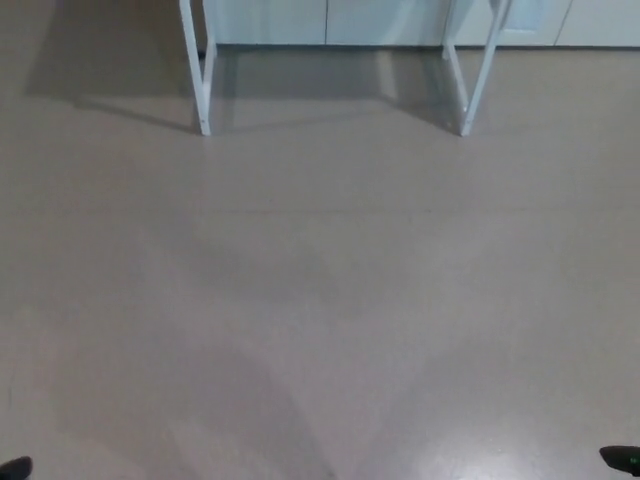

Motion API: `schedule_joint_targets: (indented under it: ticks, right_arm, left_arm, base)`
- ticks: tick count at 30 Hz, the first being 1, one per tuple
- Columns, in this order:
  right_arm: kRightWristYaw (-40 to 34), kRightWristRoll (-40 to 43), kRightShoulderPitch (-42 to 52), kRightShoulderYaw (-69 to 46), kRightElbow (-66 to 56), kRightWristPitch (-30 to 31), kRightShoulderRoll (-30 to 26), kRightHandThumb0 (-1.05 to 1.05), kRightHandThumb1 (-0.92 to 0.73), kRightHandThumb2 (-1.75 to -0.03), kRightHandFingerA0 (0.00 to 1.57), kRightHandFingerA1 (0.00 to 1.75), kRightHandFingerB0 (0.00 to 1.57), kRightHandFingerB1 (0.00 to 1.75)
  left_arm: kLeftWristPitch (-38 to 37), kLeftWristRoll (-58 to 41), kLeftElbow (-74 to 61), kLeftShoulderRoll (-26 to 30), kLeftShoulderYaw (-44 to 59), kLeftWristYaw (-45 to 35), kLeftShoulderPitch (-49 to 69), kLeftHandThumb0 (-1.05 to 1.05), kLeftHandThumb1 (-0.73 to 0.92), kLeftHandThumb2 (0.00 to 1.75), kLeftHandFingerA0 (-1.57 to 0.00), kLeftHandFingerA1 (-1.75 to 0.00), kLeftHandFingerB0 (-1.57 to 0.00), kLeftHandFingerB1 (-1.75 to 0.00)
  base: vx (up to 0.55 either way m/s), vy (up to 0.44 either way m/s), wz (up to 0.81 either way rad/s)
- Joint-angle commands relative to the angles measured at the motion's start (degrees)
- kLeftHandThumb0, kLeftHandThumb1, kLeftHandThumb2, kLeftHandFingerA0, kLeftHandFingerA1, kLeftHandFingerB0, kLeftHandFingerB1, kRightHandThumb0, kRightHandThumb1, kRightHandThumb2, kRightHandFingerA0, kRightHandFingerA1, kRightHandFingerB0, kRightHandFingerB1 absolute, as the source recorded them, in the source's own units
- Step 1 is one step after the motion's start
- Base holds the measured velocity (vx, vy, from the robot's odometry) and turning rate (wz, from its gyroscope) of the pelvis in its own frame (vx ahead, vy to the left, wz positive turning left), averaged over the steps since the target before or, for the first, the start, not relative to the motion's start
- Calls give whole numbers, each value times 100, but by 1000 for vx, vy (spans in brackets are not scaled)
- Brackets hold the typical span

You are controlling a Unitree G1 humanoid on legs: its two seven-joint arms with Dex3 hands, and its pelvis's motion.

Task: The robot walk towards a table in front and pick up a black pencil case on the left hand side and put the pencil case into a small container on the right hand side

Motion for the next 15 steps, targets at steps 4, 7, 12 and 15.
schedule_joint_targets:
  ticks: [4, 7, 12, 15]
  right_arm:
    - [-34, -27, -81, 8, 99, -123, -83, -49, -47, -75, 48, 50, 36, 46]
    - [-62, -49, -82, 30, 87, -90, -85, -49, -47, -75, 49, 50, 36, 46]
    - [-69, -90, -90, 82, 102, -105, -120, -49, -48, -76, 48, 50, 35, 46]
    - [-89, -108, -96, 115, 101, -81, -140, -49, -48, -76, 48, 50, 36, 46]
  left_arm:
    - [-185, 59, 0, 30, -104, 92, 14, -5, 40, 85, -29, -55, -13, -47]
    - [-160, 66, -54, 29, -136, 142, 37, -5, 41, 85, -29, -55, -13, -47]
    - [-268, 147, -52, 83, -234, 187, 63, -7, 40, 85, -31, -56, -13, -47]
    - [-221, 63, -48, 81, -221, 153, 50, -6, 41, 86, -30, -56, -13, -47]
  base:
    - [236, 19, 9]
    - [265, -100, 11]
    - [291, -210, 17]
    - [300, -144, 34]
